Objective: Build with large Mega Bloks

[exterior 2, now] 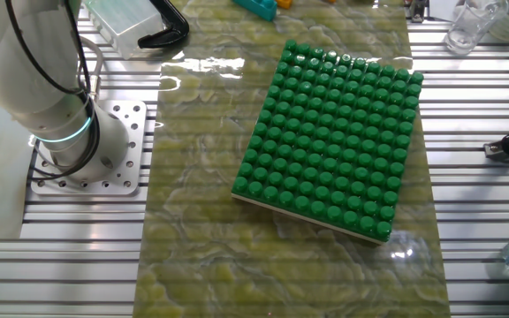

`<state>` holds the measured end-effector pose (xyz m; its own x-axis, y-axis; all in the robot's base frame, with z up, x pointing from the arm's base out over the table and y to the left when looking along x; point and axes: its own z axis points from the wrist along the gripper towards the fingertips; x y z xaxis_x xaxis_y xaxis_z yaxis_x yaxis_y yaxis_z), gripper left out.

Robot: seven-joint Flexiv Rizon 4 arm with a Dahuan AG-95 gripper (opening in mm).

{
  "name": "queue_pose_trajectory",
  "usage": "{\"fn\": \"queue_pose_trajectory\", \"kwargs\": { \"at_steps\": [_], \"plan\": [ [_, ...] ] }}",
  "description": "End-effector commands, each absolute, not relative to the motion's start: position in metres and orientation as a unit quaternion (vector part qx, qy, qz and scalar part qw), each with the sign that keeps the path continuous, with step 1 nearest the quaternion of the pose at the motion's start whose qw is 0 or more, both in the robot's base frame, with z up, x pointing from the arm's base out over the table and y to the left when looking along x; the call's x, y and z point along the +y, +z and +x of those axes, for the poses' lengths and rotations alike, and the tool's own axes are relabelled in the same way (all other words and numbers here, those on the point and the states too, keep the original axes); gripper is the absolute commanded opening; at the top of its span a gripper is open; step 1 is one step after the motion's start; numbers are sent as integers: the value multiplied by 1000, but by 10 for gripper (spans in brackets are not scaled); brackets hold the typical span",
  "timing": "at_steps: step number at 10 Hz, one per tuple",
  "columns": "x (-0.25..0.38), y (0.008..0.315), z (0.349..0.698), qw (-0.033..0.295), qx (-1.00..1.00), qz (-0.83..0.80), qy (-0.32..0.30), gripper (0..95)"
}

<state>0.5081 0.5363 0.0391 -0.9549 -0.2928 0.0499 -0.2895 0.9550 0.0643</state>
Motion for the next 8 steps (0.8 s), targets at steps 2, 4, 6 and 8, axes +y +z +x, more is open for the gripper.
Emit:
{"fn": "queue_pose_trajectory", "kwargs": {
  "at_steps": [2, 4, 6, 8],
  "plan": [
    [536, 36, 509, 16, -981, 189, -38, 570],
    [536, 33, 509, 22, -982, 187, -30, 570],
    [535, 20, 511, 18, -981, 187, -47, 570],
    [535, 20, 511, 20, -982, 181, -55, 570]
  ]
}}
